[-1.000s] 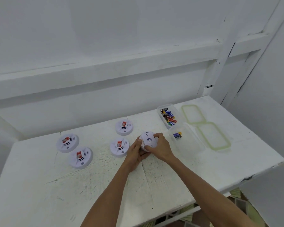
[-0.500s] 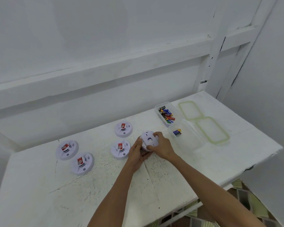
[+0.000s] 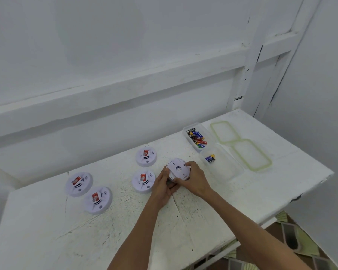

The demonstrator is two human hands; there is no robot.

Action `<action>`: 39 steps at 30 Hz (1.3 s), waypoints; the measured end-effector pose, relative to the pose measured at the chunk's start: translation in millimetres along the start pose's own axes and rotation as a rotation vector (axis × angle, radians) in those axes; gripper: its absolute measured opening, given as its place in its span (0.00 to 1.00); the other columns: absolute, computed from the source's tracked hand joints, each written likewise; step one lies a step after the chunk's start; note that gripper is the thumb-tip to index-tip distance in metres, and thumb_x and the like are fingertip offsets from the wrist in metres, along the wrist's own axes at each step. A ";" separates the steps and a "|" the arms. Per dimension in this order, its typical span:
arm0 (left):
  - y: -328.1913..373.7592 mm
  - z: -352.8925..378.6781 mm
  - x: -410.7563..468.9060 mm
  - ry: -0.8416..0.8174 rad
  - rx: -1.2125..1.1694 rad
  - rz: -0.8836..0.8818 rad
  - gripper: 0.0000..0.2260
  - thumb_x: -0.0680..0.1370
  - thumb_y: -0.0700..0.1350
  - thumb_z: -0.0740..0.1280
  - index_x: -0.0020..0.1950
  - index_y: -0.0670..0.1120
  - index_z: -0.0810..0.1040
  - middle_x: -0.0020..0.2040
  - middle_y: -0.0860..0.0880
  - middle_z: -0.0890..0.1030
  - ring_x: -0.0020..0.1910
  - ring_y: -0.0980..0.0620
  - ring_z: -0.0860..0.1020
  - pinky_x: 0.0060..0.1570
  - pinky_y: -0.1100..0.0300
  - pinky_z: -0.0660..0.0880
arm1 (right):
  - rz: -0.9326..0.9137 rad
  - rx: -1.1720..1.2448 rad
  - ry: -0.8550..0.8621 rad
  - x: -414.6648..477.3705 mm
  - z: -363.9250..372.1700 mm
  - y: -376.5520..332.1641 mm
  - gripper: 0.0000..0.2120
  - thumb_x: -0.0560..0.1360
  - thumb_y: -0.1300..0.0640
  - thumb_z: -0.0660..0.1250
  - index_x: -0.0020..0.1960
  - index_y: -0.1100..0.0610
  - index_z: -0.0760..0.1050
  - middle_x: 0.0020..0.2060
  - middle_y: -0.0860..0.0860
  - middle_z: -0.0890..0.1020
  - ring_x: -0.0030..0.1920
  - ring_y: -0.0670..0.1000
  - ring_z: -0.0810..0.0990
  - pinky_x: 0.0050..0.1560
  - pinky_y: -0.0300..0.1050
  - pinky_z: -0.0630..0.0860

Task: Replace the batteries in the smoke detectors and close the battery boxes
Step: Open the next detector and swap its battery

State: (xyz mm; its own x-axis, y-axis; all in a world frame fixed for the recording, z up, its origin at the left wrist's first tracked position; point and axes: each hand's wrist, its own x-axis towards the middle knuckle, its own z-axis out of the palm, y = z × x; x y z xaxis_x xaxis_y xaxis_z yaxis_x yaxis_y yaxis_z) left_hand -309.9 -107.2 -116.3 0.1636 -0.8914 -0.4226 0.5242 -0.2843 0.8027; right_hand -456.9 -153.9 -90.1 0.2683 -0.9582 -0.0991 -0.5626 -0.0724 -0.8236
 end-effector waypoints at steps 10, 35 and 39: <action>-2.3 -1.4 3.4 -0.016 -0.049 0.003 0.19 0.87 0.50 0.58 0.77 0.47 0.71 0.69 0.40 0.80 0.64 0.41 0.82 0.56 0.49 0.83 | 0.103 -0.004 -0.067 9.8 -8.4 -5.5 0.34 0.65 0.48 0.81 0.63 0.58 0.70 0.54 0.50 0.74 0.52 0.49 0.73 0.37 0.34 0.66; -2.7 0.7 -0.9 0.011 -0.176 -0.024 0.19 0.87 0.51 0.58 0.73 0.41 0.73 0.64 0.38 0.83 0.61 0.38 0.83 0.55 0.48 0.84 | 0.317 0.319 0.325 -2.8 -11.7 6.9 0.07 0.83 0.58 0.58 0.59 0.54 0.70 0.49 0.49 0.78 0.42 0.41 0.76 0.33 0.34 0.70; -6.0 1.9 -0.2 0.039 -0.184 0.017 0.19 0.87 0.50 0.58 0.73 0.40 0.73 0.63 0.38 0.83 0.61 0.39 0.83 0.52 0.49 0.84 | 0.351 0.305 0.370 -13.9 -2.7 11.0 0.09 0.83 0.59 0.56 0.60 0.54 0.72 0.56 0.50 0.80 0.49 0.48 0.79 0.44 0.41 0.76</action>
State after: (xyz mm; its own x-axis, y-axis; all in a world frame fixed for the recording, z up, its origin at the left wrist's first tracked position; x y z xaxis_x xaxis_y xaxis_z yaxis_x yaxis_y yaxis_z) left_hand -314.6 -106.1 -120.2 0.2045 -0.8802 -0.4283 0.6643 -0.1965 0.7211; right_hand -468.9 -142.1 -96.3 -0.2144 -0.9471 -0.2387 -0.3039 0.2969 -0.9052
